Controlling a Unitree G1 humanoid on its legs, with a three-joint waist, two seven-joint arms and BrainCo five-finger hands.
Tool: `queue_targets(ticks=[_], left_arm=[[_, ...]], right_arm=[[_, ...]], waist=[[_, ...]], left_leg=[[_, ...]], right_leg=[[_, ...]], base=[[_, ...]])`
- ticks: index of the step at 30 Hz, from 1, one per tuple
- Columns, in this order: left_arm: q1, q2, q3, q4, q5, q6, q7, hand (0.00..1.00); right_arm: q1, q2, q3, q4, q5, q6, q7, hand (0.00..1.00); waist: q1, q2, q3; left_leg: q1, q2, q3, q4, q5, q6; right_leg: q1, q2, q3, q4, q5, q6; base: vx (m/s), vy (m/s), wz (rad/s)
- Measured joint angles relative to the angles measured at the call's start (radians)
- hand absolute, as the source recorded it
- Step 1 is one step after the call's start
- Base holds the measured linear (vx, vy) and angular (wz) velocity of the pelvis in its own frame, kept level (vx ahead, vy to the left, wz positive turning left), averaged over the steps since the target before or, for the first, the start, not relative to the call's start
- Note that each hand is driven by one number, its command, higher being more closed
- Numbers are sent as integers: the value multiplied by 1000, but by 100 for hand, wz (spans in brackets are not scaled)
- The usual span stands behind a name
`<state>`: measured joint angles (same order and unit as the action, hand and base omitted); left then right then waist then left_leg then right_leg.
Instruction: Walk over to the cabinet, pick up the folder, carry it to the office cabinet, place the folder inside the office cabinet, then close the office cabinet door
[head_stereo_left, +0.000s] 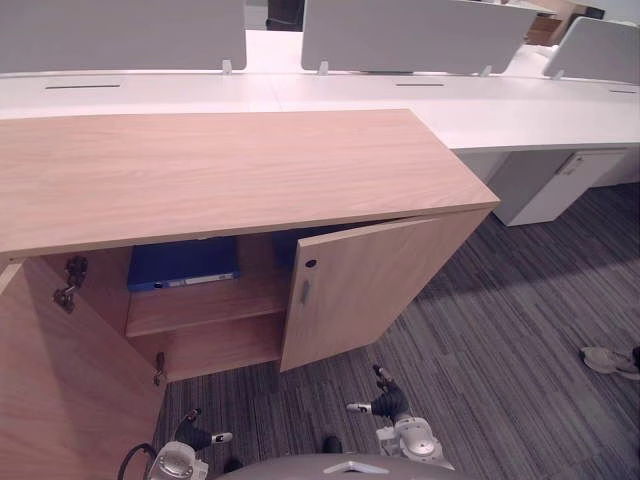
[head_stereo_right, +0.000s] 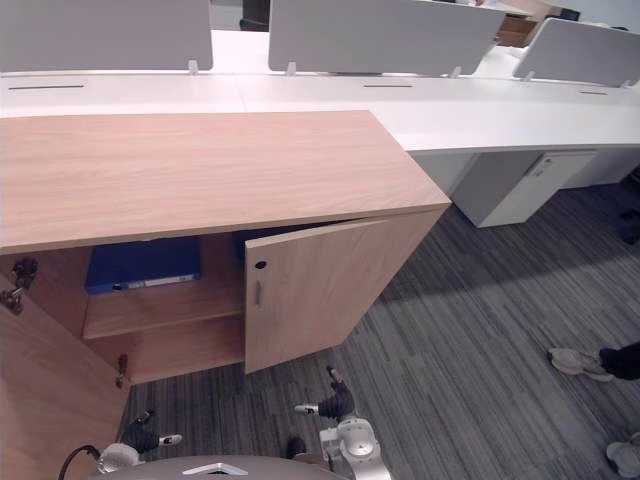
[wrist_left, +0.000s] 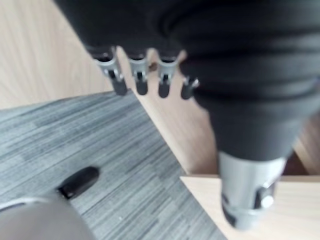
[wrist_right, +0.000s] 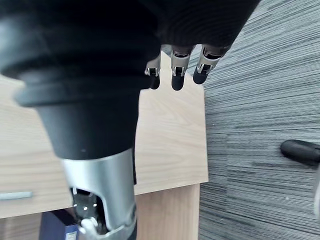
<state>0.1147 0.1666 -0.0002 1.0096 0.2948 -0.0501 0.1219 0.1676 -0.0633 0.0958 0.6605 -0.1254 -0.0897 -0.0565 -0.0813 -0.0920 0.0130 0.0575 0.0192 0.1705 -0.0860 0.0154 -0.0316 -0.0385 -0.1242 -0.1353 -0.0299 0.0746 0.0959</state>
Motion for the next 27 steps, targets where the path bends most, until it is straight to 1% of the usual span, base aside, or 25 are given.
queue_targets(ticks=[4,7,10,12,14,15,17,19,20,21,23,25,26,27], left_arm=[[2,-5,9,-5,-36,-1,6,0],[8,-10,30,-13,-70,-1,7,0],[7,-12,66,-19,-98,-2,23,0],[8,-18,96,-18,-115,-2,30,0],[7,-30,131,-19,-151,-3,50,0],[7,-32,138,-18,-166,-3,51,0],[4,-32,149,-18,-188,-3,56,0],[-9,-31,164,-19,-215,-4,73,0],[-15,-32,176,-19,-219,-5,76,0],[-17,-32,189,-23,-238,-6,84,0],[-16,-34,208,-35,-266,-6,93,0],[-9,-44,236,-49,-301,-7,97,0],[4,-53,261,-49,-323,-6,101,0],[10,-59,278,-49,-335,-6,109,0]], right_arm=[[-37,-9,0,37,-1,8,-12,0],[-63,-8,1,58,-1,8,-17,0],[-66,-8,-1,65,-29,8,-19,0],[-62,-9,-4,66,-39,7,-20,0],[-59,-5,-15,77,-39,7,-21,0],[-59,-3,-24,82,-39,7,-22,0],[-66,-4,-39,103,-38,8,-29,0],[-68,-4,-56,105,-38,8,-53,0],[-76,-4,-65,105,-37,8,-58,0],[-87,-6,-71,105,-37,8,-61,0],[-100,-7,-76,104,-36,8,-62,0],[-114,-7,-87,104,-33,8,-63,0],[-122,-5,-99,103,-28,8,-64,0],[-120,-5,-109,103,-27,8,-65,0]], waist=[[8,11,9],[11,18,15],[28,21,17],[30,25,19],[35,27,20],[37,28,21],[52,31,26],[58,36,39],[59,41,56],[66,40,71],[77,49,92],[86,61,103],[91,64,104],[88,64,104]], left_leg=[[-3,-2,32,1,-5,-1],[-4,-5,33,7,-5,0],[-5,-7,12,6,-5,0],[-11,-7,-19,6,-3,1],[-26,-12,-75,6,6,9],[-33,-14,-97,7,11,14],[-47,-19,-148,7,21,12],[-54,-20,-215,17,25,9],[-59,-22,-239,38,21,4],[-63,-23,-264,63,13,2],[-81,-22,-283,104,0,-7],[-95,-15,-269,124,-18,1],[-100,-2,-215,145,-50,21],[-105,9,-179,156,-57,25]], right_leg=[[-44,-2,41,46,0,0],[-67,-8,48,93,-22,5],[-60,-10,39,95,-42,8],[-34,-7,32,63,-40,9],[-3,-6,2,31,-39,9],[8,-7,-19,20,-35,3],[26,-6,-59,13,-35,1],[61,-3,-103,15,-52,-15],[80,-3,-104,20,-66,-26],[95,-3,-104,37,-88,-29],[95,-5,-129,78,-121,-31],[92,-11,-155,110,-150,-25],[93,-11,-162,126,-168,-17],[96,-13,-172,133,-186,-7]], base=[[-31,13,-27],[-7,6,-1],[10,-4,19],[34,-11,45],[50,-6,74],[64,-4,74],[75,-18,80],[68,-21,101],[18,-11,96],[-10,-12,77],[-53,-44,56],[-75,-46,41],[-62,-37,32],[-34,-42,45]])
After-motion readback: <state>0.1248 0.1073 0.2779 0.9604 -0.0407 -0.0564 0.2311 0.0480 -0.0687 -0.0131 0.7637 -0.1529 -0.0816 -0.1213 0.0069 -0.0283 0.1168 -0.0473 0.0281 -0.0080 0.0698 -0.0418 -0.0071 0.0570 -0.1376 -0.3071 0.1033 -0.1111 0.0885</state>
